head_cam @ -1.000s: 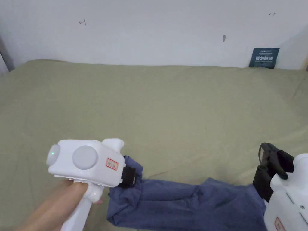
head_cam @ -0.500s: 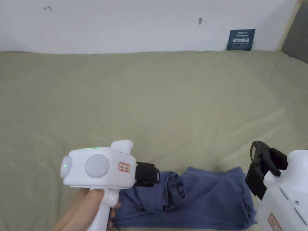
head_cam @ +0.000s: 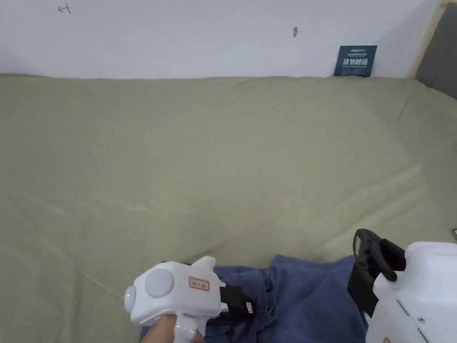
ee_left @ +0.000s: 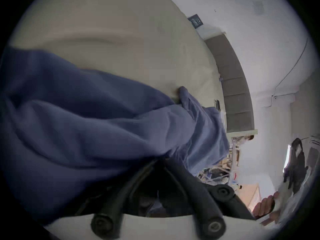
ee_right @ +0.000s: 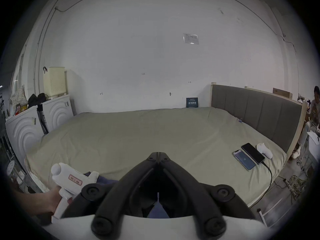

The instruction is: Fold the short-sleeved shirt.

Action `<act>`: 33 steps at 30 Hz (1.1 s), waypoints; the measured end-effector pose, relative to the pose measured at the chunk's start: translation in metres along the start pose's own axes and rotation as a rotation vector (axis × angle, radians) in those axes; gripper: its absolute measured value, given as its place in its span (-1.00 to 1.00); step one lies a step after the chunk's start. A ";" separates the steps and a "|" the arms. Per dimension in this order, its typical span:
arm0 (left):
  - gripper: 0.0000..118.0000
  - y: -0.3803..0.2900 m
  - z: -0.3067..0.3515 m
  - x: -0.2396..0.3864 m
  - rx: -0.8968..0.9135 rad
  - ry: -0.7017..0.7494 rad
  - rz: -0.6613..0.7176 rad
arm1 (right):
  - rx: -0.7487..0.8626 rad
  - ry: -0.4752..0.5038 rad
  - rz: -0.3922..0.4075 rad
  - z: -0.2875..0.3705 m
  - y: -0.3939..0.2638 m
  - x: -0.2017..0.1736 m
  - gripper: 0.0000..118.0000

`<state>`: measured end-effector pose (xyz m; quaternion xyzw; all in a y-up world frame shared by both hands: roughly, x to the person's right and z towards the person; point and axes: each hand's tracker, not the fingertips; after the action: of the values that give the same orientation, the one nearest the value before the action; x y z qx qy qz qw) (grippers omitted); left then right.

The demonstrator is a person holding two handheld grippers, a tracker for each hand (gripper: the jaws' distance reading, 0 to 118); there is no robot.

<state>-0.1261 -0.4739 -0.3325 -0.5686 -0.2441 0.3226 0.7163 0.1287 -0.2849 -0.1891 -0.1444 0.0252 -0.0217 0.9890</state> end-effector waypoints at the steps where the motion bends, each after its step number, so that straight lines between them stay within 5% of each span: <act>1: -1.00 0.003 0.011 0.001 0.016 -0.014 0.004 | -0.002 -0.001 0.003 0.001 -0.001 0.000 -0.98; 6: -1.00 0.010 0.102 0.011 0.104 0.082 -0.128 | -0.016 0.009 0.015 -0.003 -0.004 -0.003 -0.98; 14: -0.96 0.003 0.207 -0.053 0.275 0.260 -0.080 | -0.026 0.040 0.024 -0.012 -0.006 -0.026 -0.98; 15: -0.63 0.002 0.208 -0.060 0.265 0.223 -0.074 | -0.025 0.043 0.030 -0.012 -0.006 -0.029 -0.98; 17: 0.82 0.000 0.200 -0.067 0.223 0.109 -0.066 | -0.029 0.047 0.035 -0.013 -0.005 -0.035 -0.98; 18: 0.94 0.007 0.193 -0.076 0.208 0.106 -0.069 | -0.031 0.053 0.035 -0.014 -0.004 -0.037 -0.98; 28: 0.85 0.024 0.126 -0.105 0.089 -0.243 0.031 | -0.040 0.068 0.094 -0.018 -0.002 -0.050 -0.98; 31: 0.28 0.027 0.113 -0.107 0.078 -0.204 0.041 | -0.043 0.063 0.096 -0.020 -0.001 -0.050 -0.98; 32: -0.42 0.029 0.113 -0.109 0.083 -0.189 0.041 | -0.044 0.063 0.094 -0.021 -0.001 -0.050 -0.98; 33: -0.73 0.030 0.114 -0.111 0.068 -0.129 0.075 | -0.042 0.062 0.091 -0.020 -0.001 -0.050 -0.98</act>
<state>-0.2884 -0.4764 -0.3331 -0.5307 -0.2571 0.3933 0.7054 0.0780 -0.2888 -0.2063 -0.1632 0.0627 0.0196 0.9844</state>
